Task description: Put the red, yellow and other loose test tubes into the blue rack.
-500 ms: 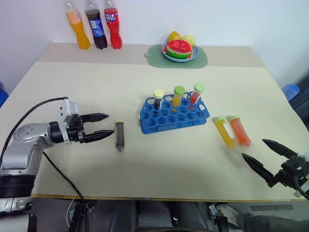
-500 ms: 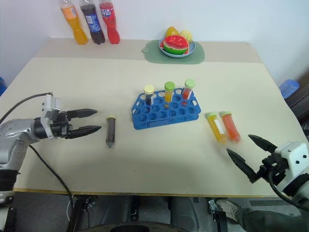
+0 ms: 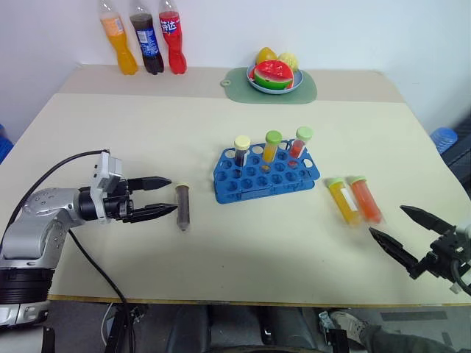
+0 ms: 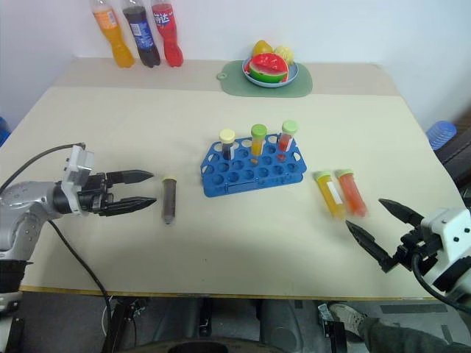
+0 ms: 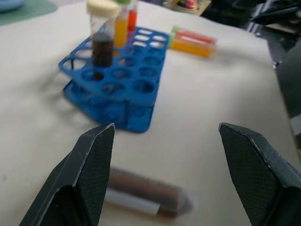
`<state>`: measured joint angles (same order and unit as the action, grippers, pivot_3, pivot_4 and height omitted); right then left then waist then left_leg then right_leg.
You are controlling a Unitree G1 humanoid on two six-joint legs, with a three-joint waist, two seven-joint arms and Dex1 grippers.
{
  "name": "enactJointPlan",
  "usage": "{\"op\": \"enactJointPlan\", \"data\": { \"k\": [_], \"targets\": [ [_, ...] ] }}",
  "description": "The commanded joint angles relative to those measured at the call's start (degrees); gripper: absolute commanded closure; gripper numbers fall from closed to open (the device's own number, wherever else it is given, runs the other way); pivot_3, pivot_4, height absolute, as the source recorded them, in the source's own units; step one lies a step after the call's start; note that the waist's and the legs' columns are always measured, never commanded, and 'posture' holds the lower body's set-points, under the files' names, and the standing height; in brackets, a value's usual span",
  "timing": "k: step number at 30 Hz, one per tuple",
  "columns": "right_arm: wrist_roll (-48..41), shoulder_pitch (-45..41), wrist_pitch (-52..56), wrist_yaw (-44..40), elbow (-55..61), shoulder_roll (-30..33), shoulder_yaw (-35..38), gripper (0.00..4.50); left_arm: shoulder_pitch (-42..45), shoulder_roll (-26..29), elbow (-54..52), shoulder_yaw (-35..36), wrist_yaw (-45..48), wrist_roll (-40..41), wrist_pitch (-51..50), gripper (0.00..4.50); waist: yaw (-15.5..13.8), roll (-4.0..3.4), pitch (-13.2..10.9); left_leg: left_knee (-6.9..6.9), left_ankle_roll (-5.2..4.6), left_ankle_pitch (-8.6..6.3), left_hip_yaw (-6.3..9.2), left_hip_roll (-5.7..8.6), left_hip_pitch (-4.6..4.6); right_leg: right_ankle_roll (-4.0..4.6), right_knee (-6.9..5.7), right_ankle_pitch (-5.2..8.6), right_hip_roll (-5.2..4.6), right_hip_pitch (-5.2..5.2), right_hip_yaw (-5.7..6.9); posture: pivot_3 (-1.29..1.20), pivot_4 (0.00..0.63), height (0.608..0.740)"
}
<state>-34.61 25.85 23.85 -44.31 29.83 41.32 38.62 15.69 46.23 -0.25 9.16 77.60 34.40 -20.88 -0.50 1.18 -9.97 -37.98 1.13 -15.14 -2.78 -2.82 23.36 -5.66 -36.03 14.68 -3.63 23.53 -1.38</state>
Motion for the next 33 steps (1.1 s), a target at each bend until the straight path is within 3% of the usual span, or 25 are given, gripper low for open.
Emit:
{"op": "enactJointPlan", "data": {
  "k": [1, 9, 12, 17, 23, 30, 33],
  "targets": [
    [-1.31, -4.74, 6.61, 2.72, -2.94, 3.98, 0.11, 0.0, 0.98, -0.03, -2.58, -0.94, 1.6, 1.16, -0.22, 0.87, 0.0, 0.0, 0.0, 0.0, 0.0, 0.0, -0.02, 0.01, 0.0, 0.0, 0.0, 0.0, 0.0, 0.0, -0.02, 0.0, 0.15, 0.74],
    [-2.22, -28.11, 31.29, 9.81, -14.96, 15.97, -10.46, 0.0, 1.98, -2.51, -4.1, -4.91, 1.85, -1.61, 3.42, 0.87, 0.38, -0.05, -0.04, 0.0, -0.01, 0.0, -0.01, 0.02, 0.06, 0.02, -0.01, -0.02, 0.04, 0.09, -0.04, 0.0, 0.15, 0.74],
    [-2.28, -40.68, 43.05, 13.99, -22.23, 16.94, -15.41, 0.0, 2.19, -3.13, -4.93, -5.53, 1.27, -1.46, 3.21, 0.87, 0.72, -0.06, -0.05, -0.03, -0.02, 0.01, -0.02, 0.02, 0.08, 0.03, -0.03, -0.02, 0.04, 0.12, -0.07, 0.0, 0.15, 0.74],
    [1.6, -55.26, 50.43, 13.5, -33.61, 17.59, -26.75, 0.0, 1.39, -3.37, -7.62, -6.16, 0.42, -0.73, 2.11, 0.87, 1.25, -0.09, -0.07, 0.06, -0.1, -0.04, 0.01, 0.04, 0.18, 0.02, -0.02, -0.02, 0.06, 0.2, -0.06, 0.0, 0.15, 0.74],
    [5.79, -66.23, 51.67, 8.65, -46.04, 16.7, -37.46, 0.0, -0.68, -2.85, -11.15, -5.22, -1.11, 0.55, -0.15, 0.87, 1.34, -0.11, -0.08, 0.03, -0.13, -0.04, -0.1, 0.05, 0.46, -0.02, -0.11, -0.05, 0.09, 0.58, -0.12, 0.0, 0.15, 0.74],
    [10.85, -69.26, 48.02, 2.1, -53.87, 15.24, -46.85, 0.0, -4.58, -1.99, -16.18, -3.57, -3.85, 2.47, -2.74, 0.87, 1.29, -0.12, -0.08, -0.04, -0.13, -0.04, -0.09, 0.05, 0.82, -0.19, -0.13, -0.14, 0.1, 0.89, -0.11, 0.0, 0.15, 0.74],
    [13.25, -70.06, 45.51, -1.02, -56.84, 14.48, -49.65, 0.88, -5.9, -1.6, -17.46, -3.1, -4.99, 2.73, -3.32, 0.78, 1.34, -0.08, -0.05, -0.12, -0.13, -0.04, -0.08, 0.04, 0.82, -0.19, -0.13, -0.14, 0.12, 0.89, -0.11, 0.0, 0.15, 0.74]
  ]
}}
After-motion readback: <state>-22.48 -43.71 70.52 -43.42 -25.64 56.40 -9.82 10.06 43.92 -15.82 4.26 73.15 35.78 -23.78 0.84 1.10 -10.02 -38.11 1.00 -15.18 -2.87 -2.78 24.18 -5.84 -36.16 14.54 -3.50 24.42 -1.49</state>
